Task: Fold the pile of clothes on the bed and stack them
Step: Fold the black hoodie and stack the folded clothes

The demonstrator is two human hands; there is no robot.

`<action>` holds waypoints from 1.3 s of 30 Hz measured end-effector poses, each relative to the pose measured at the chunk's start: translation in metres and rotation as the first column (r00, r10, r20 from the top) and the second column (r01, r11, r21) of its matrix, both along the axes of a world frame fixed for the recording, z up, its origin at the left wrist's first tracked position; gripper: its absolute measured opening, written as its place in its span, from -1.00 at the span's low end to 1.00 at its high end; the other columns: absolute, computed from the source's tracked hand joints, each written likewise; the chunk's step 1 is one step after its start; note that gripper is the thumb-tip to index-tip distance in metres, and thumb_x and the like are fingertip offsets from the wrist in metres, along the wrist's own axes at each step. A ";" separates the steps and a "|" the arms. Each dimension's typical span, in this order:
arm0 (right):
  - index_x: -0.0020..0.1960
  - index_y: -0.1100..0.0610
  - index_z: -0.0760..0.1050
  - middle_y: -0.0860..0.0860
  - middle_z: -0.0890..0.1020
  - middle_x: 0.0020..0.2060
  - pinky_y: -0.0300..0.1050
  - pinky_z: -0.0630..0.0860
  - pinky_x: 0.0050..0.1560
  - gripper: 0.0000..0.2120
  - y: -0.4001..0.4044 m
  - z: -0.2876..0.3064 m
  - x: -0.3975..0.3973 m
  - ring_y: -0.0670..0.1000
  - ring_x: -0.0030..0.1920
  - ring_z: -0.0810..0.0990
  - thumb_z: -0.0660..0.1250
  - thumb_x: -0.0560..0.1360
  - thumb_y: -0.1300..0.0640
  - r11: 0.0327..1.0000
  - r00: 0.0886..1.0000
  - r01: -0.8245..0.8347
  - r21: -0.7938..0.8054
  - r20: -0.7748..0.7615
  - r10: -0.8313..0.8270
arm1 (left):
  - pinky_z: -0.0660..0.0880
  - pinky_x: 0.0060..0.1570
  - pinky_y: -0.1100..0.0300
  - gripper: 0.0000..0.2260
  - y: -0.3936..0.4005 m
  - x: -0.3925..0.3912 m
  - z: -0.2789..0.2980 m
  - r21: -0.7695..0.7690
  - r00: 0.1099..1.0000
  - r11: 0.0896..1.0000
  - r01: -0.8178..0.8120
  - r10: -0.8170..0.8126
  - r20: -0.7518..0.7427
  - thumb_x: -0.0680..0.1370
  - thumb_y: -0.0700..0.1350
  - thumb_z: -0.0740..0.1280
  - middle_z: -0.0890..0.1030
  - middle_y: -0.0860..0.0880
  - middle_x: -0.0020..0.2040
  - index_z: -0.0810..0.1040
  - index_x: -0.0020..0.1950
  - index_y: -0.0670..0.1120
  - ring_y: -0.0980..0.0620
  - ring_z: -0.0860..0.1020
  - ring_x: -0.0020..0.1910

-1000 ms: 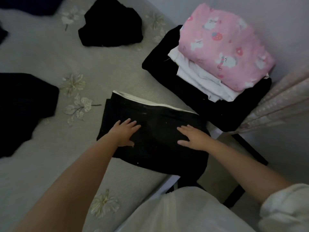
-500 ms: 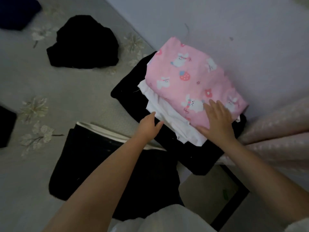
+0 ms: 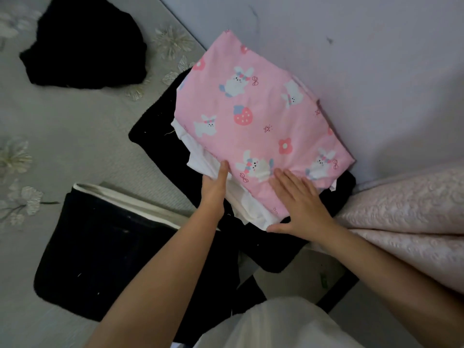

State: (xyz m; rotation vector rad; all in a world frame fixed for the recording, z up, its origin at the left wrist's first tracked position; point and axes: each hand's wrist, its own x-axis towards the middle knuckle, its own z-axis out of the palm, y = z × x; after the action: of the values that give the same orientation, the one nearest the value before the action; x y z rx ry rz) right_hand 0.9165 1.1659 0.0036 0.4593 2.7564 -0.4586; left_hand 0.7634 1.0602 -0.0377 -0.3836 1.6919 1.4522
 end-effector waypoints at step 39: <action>0.46 0.24 0.06 0.19 0.10 0.47 -0.24 -0.08 0.41 -0.41 -0.014 0.090 -0.124 0.15 0.48 0.08 -0.02 0.46 0.06 0.972 0.870 0.136 -0.193 -0.446 -0.210 | 0.49 0.10 0.20 -0.42 -0.021 -0.024 0.112 0.425 0.916 0.901 -0.085 0.239 -0.323 0.30 -0.24 0.36 0.54 -0.08 0.17 0.37 0.32 -0.12 0.06 0.53 0.06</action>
State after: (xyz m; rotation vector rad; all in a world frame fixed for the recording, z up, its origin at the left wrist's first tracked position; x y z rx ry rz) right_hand 0.7925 1.1520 0.0931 0.6327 3.1096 -0.9335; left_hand 0.7398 1.0395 0.0746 -0.0216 1.6087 2.0546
